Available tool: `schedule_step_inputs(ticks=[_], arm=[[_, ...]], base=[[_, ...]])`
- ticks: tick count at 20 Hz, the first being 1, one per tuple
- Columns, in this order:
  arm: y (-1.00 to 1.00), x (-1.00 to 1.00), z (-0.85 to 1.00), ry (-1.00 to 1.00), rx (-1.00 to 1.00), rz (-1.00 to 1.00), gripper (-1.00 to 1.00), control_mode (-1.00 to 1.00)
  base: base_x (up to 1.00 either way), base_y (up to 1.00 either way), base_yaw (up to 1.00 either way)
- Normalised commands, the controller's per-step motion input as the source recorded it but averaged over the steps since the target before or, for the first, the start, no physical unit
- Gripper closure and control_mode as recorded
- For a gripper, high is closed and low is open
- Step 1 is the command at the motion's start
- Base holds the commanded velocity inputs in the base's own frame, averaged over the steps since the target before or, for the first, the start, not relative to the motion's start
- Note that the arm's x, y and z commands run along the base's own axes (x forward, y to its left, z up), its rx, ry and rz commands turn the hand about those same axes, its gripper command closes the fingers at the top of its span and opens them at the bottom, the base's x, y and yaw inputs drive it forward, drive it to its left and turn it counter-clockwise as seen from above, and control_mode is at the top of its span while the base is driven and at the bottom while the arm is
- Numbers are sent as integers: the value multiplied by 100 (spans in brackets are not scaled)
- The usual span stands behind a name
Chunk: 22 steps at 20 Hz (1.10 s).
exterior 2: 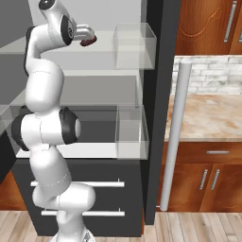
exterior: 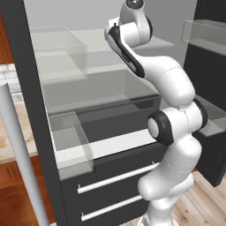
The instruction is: Move the hot dog bun to the plate on the dining table and place the condiment next to that plate. Then navigate to the fridge and take the sausage and place it on the plate as well.
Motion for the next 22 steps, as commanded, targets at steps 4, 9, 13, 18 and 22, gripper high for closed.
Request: schedule_step_inputs(ticks=[4,9,13,18,22], arm=[[9,51,-15,0,3,0,-100,-100],[0,59,-28,-1,1,0,-100,-100],[1,55,-2,-6,0,0,-100,-100],[9,52,-2,-3,0,0,-100,-100],[1,29,-2,-3,0,0,-100,-100]], base=[[0,0,0],[0,0,0],[0,0,0],[0,0,0],[0,0,0]])
